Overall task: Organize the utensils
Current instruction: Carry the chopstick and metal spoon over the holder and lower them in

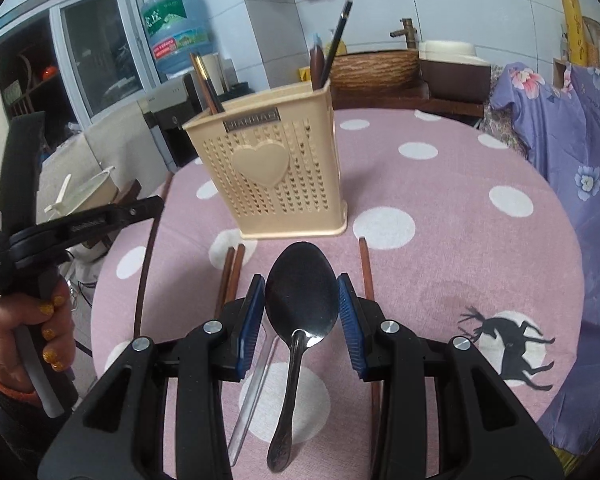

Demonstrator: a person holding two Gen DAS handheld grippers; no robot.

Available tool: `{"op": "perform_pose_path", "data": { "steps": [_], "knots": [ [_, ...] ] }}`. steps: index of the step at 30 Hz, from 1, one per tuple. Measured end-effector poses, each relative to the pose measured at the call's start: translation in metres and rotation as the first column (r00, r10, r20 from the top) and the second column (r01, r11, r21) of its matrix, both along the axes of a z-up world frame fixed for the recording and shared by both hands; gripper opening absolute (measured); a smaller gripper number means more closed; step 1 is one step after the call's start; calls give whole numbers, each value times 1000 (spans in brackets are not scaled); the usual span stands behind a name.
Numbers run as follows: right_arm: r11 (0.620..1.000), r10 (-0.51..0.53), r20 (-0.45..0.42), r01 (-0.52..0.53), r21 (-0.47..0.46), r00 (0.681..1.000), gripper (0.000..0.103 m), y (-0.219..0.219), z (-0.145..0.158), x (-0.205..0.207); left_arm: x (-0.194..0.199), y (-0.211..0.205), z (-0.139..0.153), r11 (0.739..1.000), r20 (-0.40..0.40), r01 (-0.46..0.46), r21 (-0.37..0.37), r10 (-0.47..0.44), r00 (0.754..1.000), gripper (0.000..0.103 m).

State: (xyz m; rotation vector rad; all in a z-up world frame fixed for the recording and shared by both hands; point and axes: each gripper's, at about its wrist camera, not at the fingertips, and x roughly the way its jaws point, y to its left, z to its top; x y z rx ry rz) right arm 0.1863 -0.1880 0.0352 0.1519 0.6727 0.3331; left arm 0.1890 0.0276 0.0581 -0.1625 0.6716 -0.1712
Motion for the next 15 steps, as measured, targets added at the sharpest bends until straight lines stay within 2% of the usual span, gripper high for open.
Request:
{"op": "perform_pose_path", "data": {
  "steps": [7,15],
  "knots": [
    [1000,6,69,-6,3,998,37,-5,34,-6,-24,11,45,999,140,2,-32,2,990,7],
    [1000,8,80,-7,-15,997,37,0,43,-4,-25,13,57,1000,188,-5,-22,9,982,7]
  ]
}}
